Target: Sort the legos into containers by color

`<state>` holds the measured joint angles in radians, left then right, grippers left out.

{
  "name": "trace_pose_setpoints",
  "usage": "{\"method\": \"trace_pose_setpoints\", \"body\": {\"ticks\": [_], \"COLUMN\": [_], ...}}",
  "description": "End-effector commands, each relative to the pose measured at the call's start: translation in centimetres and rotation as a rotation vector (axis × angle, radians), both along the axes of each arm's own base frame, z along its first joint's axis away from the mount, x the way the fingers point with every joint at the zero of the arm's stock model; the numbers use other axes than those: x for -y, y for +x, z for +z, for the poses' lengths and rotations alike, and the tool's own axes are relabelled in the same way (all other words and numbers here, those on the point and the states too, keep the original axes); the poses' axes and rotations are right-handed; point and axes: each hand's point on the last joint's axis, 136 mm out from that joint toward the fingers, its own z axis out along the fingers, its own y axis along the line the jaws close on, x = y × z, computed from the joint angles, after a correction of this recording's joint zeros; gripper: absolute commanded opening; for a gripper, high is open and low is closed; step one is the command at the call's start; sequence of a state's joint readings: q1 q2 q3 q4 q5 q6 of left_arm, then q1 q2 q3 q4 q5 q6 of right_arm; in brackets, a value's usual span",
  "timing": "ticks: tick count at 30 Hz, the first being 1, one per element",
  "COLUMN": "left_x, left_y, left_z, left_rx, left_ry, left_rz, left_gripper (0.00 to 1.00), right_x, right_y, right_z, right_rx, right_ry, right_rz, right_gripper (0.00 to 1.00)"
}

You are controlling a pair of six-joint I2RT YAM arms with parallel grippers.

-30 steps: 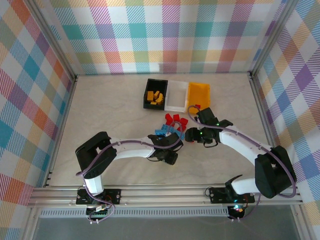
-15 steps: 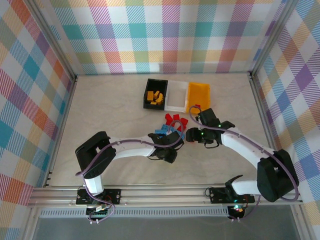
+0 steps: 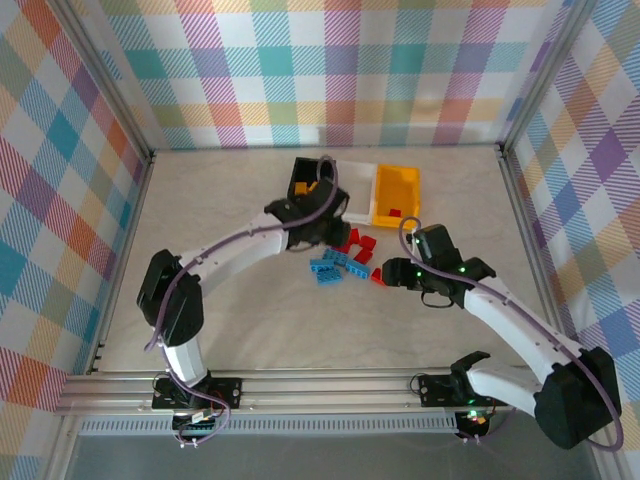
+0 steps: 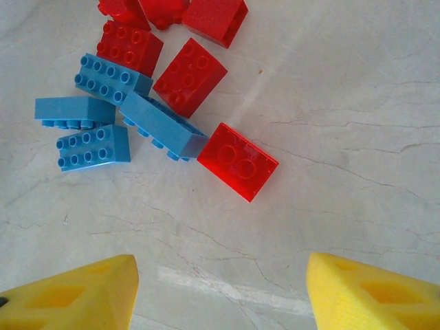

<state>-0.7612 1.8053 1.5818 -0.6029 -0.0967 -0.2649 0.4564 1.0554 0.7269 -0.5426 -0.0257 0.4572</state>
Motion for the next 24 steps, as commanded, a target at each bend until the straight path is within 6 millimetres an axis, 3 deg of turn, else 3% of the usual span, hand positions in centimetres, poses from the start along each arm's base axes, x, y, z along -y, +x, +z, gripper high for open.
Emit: {"method": "trace_pose_setpoints", "body": {"ticks": [1,7,8,12,16,19,24], "left_x": [0.8,3.6,4.0,4.5,4.5,3.9,3.7], "left_y": [3.3,10.2,11.1,14.0,15.3,15.7,15.7], "left_z": [-0.7,-1.8,-1.3,-2.9,-4.6,-5.7,-5.3], "left_rx": [0.007,0.054,0.071,0.080,0.062,0.027,0.013], "left_ry": [0.042,0.067,0.062,0.083,0.082,0.062,0.040], "left_rz": [-0.034,-0.020,-0.014,0.015,0.030,0.060,0.062], "left_gripper": [0.38,0.38,0.38,0.38,0.41,0.51,0.62], "right_x": [0.1,-0.1,-0.1,-0.1,-0.3,-0.8,-2.0], "right_y": [-0.5,-0.9,-1.0,-1.0,-0.8,-0.5,0.5], "right_z": [0.0,0.1,0.1,-0.1,0.0,-0.4,-1.7], "right_rx": [0.003,0.003,0.001,0.005,0.018,0.006,-0.030], "right_ry": [0.023,0.028,0.027,0.018,0.009,0.004,-0.004], "right_rz": [-0.003,0.029,0.034,0.049,0.073,0.107,0.157], "right_gripper": [0.65,0.65,0.65,0.65,0.65,0.65,0.65]}}
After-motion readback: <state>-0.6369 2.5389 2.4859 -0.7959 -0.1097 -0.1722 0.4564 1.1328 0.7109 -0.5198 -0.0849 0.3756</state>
